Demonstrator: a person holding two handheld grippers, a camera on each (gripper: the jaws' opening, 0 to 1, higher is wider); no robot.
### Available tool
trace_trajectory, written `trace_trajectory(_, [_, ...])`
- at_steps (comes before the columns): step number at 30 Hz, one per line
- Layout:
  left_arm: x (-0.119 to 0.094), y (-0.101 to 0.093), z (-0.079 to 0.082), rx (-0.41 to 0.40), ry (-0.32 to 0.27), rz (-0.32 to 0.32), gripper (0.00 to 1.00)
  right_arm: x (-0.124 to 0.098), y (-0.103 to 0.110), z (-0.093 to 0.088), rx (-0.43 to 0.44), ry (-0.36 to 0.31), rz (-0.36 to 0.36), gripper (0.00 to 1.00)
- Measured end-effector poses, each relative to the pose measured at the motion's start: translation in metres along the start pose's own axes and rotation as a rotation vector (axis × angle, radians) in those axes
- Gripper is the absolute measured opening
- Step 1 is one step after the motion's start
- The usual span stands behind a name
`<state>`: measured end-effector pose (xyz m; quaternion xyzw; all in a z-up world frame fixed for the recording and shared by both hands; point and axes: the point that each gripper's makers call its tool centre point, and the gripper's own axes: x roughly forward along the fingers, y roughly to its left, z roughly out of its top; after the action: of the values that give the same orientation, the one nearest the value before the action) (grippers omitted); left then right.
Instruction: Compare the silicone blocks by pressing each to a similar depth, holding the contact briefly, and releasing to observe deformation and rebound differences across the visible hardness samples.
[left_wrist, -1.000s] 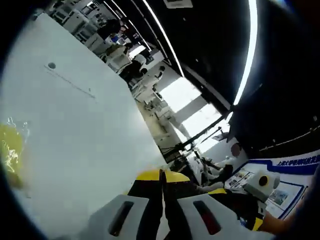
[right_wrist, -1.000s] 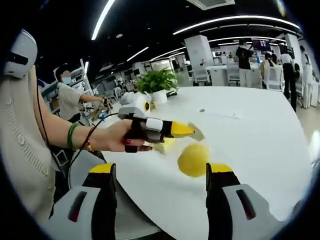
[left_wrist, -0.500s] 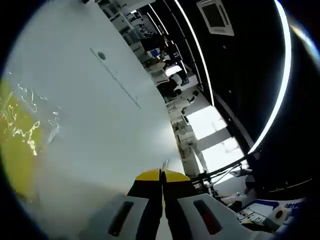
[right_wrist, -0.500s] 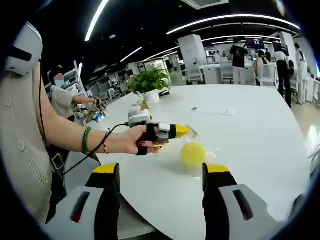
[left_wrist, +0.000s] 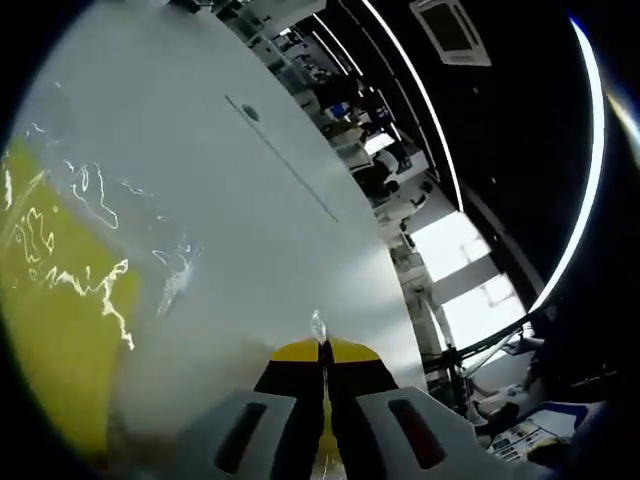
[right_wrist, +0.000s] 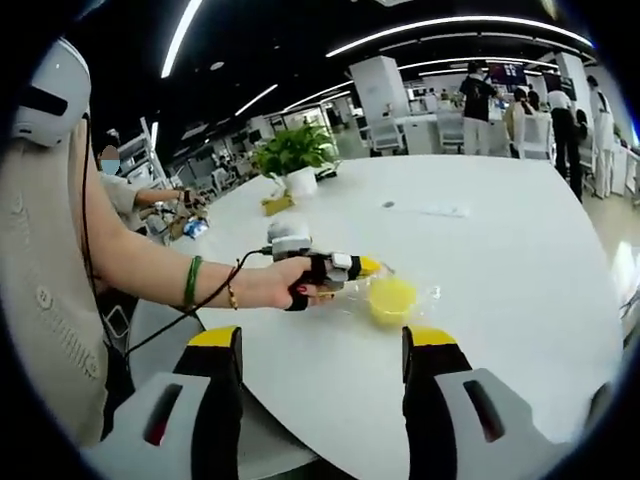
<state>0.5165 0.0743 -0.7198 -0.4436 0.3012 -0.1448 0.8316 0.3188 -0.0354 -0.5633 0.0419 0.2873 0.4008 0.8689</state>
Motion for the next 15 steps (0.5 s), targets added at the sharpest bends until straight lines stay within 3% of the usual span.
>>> trace_trajectory(8, [0.0, 0.011, -0.003, -0.003, -0.004, 0.061, 0.0, -0.004, 0.003, 0.007, 0.003, -0.02, 0.002, 0.59])
trace_trajectory(13, [0.002, 0.008, -0.003, 0.068, 0.007, 0.065, 0.06, -0.009, 0.004, 0.007, -0.005, -0.023, -0.016, 0.6])
trace_trajectory(15, [0.0, 0.008, -0.003, 0.157, 0.021, 0.082, 0.12, -0.012, 0.004, 0.008, -0.014, -0.03, -0.027, 0.6])
